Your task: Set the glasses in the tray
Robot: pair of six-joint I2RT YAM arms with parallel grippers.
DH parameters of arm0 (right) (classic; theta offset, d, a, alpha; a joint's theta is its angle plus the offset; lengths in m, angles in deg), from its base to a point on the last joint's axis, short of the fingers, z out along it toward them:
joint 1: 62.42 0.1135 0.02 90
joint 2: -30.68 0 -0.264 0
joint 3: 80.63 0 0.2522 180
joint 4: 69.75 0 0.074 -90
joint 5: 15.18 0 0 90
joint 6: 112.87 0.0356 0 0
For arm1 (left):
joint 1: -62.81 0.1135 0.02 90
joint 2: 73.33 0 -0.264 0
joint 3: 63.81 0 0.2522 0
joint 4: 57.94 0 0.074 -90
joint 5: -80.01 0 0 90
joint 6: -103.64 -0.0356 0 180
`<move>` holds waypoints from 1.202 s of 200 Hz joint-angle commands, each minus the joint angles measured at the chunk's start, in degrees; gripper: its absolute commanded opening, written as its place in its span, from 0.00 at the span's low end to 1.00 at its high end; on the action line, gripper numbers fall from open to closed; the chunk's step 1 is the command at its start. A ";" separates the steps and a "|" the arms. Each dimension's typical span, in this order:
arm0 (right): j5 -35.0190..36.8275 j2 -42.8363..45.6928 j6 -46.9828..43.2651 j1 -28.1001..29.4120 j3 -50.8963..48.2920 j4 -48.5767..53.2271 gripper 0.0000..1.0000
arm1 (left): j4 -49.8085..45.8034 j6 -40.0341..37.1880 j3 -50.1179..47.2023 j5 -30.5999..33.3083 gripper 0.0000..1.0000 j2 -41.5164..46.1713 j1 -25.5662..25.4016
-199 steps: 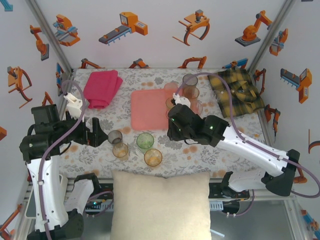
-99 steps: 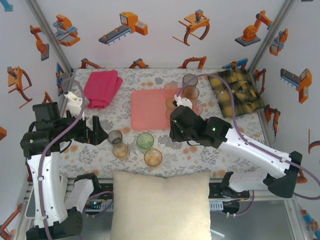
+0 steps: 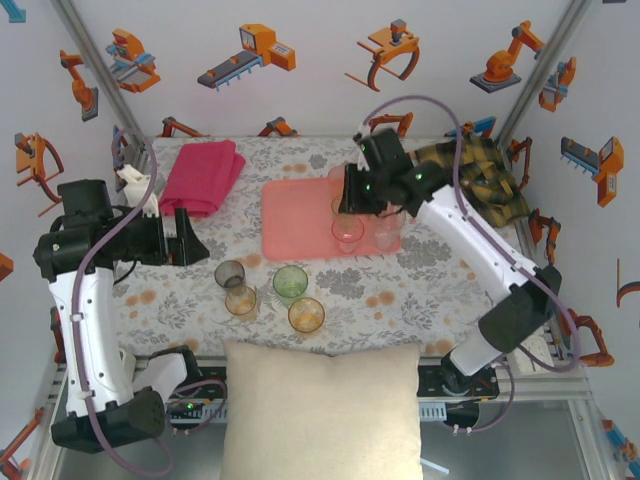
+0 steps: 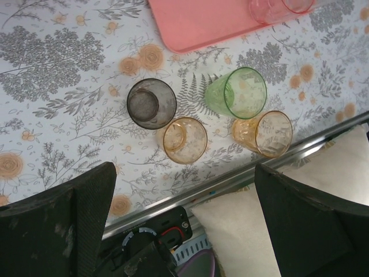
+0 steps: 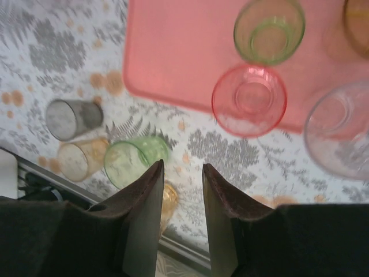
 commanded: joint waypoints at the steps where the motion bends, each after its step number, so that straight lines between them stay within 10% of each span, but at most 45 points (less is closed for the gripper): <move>1: -6.67 -3.15 -6.01 -0.21 10.84 5.52 0.35 | -1.00 -0.24 -3.51 0.60 0.97 6.12 0.42; 64: -9.80 4.08 3.36 2.27 -11.09 -11.96 0.35 | -0.57 -4.03 -10.95 -3.44 0.97 19.74 0.24; 240: 1.41 -5.06 -10.77 18.68 -11.74 -2.61 0.38 | 4.75 -2.18 -9.43 -5.86 0.97 8.11 -0.02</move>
